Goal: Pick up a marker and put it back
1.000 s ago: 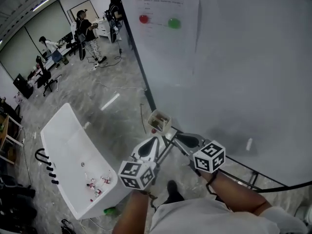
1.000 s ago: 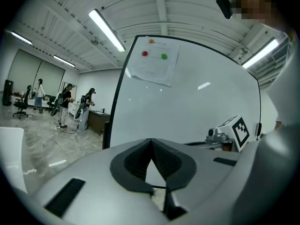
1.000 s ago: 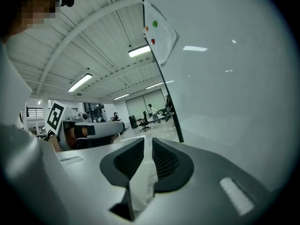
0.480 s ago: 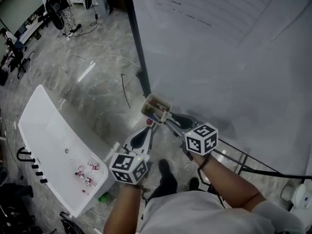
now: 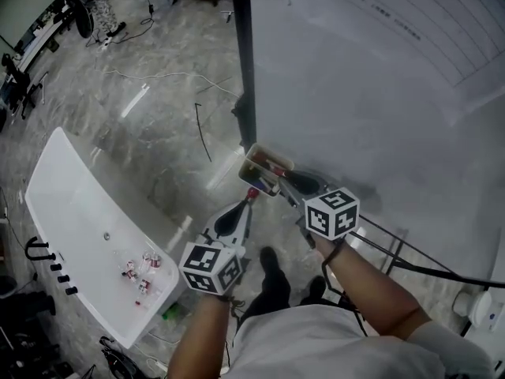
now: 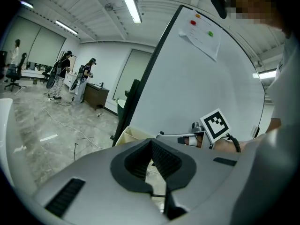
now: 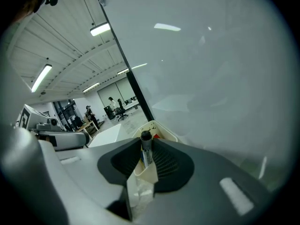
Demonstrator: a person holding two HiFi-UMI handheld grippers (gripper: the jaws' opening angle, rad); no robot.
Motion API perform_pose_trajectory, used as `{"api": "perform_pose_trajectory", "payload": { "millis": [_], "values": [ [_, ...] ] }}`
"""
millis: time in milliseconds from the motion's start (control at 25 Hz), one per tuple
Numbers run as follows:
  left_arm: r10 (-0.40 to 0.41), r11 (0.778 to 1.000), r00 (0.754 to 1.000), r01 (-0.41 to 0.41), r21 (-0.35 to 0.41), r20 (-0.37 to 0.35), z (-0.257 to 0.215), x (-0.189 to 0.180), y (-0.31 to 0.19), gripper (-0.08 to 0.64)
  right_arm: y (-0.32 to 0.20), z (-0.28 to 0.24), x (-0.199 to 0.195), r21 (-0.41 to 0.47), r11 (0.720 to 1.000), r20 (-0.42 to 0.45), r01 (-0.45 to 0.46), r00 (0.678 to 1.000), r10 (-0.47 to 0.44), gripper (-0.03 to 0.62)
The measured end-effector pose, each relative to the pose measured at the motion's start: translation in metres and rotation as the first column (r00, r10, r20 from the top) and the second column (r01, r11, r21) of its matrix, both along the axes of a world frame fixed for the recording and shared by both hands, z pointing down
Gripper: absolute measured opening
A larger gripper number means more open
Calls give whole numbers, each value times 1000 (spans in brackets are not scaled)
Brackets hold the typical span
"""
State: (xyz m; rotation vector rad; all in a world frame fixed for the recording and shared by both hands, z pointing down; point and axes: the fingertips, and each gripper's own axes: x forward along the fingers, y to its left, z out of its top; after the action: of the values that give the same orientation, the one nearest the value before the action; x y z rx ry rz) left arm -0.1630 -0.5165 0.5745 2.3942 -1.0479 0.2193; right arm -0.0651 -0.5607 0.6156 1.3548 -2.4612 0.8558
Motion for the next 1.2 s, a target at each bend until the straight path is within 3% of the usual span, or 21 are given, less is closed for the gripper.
{"api": "perform_pose_trajectory", "payload": {
  "millis": [240,440,600,800,1040,1200],
  "values": [
    [10,1000,1000,-10,18,-15,-11,3,-4,5,6,-38,8,87,996,-2,-15,1000,15,67],
    [54,991,999,-53,120,-7,-65,20,-10,5,23,-119,10,251,968,-22,0,1000,6,67],
    [87,968,996,-85,235,3,-134,33,-16,5,37,-191,11,357,934,-11,2,1000,2,67],
    [113,922,993,-111,371,17,-206,52,-3,5,63,-265,23,494,869,15,-14,1000,7,67],
    [118,889,993,-112,445,14,-247,59,15,5,87,-300,29,552,834,33,-16,999,-3,67],
    [112,883,994,-101,457,3,-255,58,15,5,90,-311,24,572,820,36,-14,999,-8,67]
  ]
}}
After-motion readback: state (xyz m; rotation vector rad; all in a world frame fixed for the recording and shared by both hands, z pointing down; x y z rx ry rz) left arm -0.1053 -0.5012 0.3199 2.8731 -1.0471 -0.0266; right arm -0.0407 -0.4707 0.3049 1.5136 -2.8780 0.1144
